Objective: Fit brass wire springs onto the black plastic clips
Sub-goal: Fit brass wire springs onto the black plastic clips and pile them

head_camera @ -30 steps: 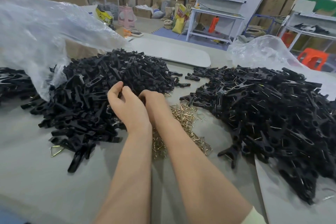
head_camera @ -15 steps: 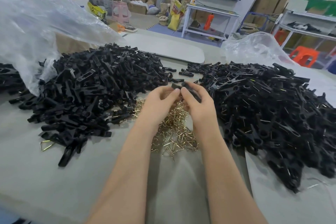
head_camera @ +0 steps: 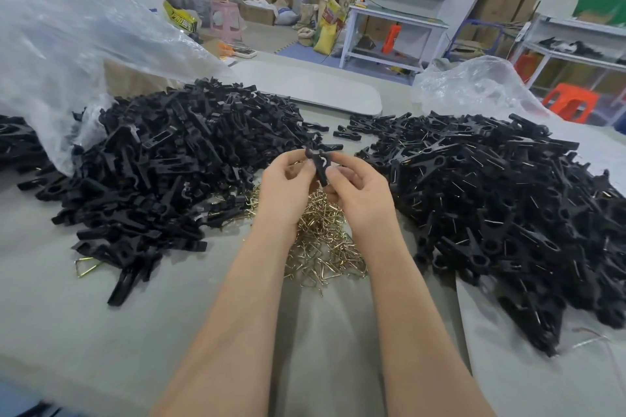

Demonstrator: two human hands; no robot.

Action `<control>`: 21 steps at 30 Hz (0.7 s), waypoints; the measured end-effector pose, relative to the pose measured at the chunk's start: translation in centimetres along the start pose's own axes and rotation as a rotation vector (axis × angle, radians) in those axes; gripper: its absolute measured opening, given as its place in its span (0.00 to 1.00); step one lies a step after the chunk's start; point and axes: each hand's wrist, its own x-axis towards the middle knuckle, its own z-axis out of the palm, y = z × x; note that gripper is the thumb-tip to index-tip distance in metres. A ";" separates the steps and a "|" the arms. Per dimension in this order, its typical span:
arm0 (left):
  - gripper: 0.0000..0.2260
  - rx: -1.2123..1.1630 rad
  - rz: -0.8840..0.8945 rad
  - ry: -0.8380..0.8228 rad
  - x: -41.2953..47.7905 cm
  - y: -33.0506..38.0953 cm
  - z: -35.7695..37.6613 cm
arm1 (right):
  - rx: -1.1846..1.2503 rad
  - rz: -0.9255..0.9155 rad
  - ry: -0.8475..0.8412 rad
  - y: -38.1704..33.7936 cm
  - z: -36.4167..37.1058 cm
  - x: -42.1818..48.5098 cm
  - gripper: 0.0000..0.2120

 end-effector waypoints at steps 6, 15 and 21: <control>0.09 0.231 0.155 0.005 -0.4 0.3 0.5 | -0.236 -0.079 0.096 -0.2 0.2 -0.2 0.09; 0.09 0.659 0.563 0.084 -1.1 0.0 1.0 | -0.435 -0.156 0.201 -0.1 0.5 -0.6 0.08; 0.09 0.700 0.579 -0.090 -0.8 -0.1 0.6 | -0.495 -0.147 0.226 0.1 -0.3 -0.3 0.06</control>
